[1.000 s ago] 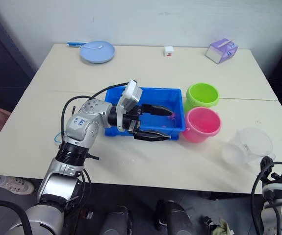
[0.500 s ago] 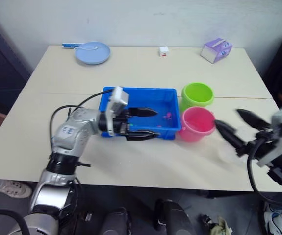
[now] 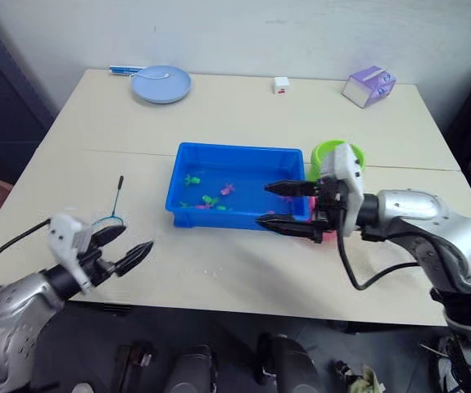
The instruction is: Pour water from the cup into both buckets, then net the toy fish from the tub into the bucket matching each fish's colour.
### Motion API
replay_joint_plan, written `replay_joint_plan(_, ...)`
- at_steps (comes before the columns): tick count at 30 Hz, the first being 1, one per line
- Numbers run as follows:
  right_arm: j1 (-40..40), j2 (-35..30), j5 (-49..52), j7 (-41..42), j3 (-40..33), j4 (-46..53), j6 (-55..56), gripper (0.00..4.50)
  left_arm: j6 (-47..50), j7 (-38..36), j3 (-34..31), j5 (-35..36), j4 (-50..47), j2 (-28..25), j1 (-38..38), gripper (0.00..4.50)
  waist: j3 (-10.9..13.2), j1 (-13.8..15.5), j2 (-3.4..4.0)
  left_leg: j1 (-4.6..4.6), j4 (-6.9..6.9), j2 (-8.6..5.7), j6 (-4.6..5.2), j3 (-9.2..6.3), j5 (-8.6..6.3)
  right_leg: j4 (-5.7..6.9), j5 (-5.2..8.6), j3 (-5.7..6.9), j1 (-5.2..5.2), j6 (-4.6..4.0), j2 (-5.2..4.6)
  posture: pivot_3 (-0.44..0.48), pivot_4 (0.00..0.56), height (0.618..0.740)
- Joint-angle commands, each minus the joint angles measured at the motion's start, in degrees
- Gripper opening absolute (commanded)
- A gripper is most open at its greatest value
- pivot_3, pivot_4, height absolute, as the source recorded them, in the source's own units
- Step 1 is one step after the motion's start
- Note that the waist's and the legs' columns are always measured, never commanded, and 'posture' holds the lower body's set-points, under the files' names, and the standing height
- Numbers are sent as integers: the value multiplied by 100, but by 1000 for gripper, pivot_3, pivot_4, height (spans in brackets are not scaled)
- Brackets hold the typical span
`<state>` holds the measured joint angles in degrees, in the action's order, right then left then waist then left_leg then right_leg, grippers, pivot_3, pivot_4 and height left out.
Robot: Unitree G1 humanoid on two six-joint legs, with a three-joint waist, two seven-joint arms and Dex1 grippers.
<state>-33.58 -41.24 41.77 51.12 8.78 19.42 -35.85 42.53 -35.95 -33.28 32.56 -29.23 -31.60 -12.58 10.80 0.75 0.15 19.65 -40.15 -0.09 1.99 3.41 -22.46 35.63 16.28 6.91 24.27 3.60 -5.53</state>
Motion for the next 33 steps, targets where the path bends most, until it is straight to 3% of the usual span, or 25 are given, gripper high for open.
replay_joint_plan(1,-165,199,-277,387,107,-143,309,4482,52,255,-568,18,-195,-31,-474,4500,0,2,-1,-1,1,0,-1,0,0,0,0,0,0,0,0,0,150,739)
replay_joint_plan(5,-206,369,-544,601,179,-279,472,4482,329,451,-802,180,169,-359,-235,4500,0,51,-1,-1,0,0,-1,-1,-1,-2,0,0,0,0,0,0,150,739)
replay_joint_plan(9,-172,467,-816,686,161,-315,654,4482,860,748,-401,59,681,-877,559,4500,-1,41,-2,-3,0,-3,-2,-4,-1,5,0,1,0,-1,-2,0,150,739)
replay_joint_plan(12,-85,544,-790,580,94,-133,499,4482,1364,1039,114,-187,1814,-1352,1665,4500,-1,14,-1,-4,8,-8,-3,-2,-1,18,0,0,1,0,-2,0,150,739)
replay_joint_plan(17,152,481,-788,468,-3,266,266,4482,1161,1115,1156,-917,3843,-1800,3267,4500,-3,-25,-6,2,8,-9,-6,5,1,25,0,9,12,0,4,0,150,739)
replay_joint_plan(19,349,406,-800,321,-130,493,196,4482,652,955,1832,-1419,5176,-1775,4313,4500,-4,-33,-6,8,8,-11,-6,7,1,24,0,13,15,0,3,0,150,739)
replay_joint_plan(25,770,404,-726,-141,-341,1091,-63,4482,-547,505,2895,-2367,8026,-1430,6128,4500,-12,20,-22,34,-6,-17,-4,11,3,27,-2,69,29,3,11,0,150,739)
replay_joint_plan(31,1072,485,-639,-605,-455,1604,-321,4482,-1309,589,2995,-2729,9623,-1066,6838,4500,-11,-12,-31,52,-15,-17,-2,20,4,31,-5,85,50,9,11,0,150,739)
replay_joint_plan(33,1149,479,-596,-728,-527,1731,-397,4500,-1334,662,3051,-2872,9883,-1008,6916,3890,-11,-4,-32,50,-21,-17,-2,19,5,38,-5,86,50,9,9,0,150,739)
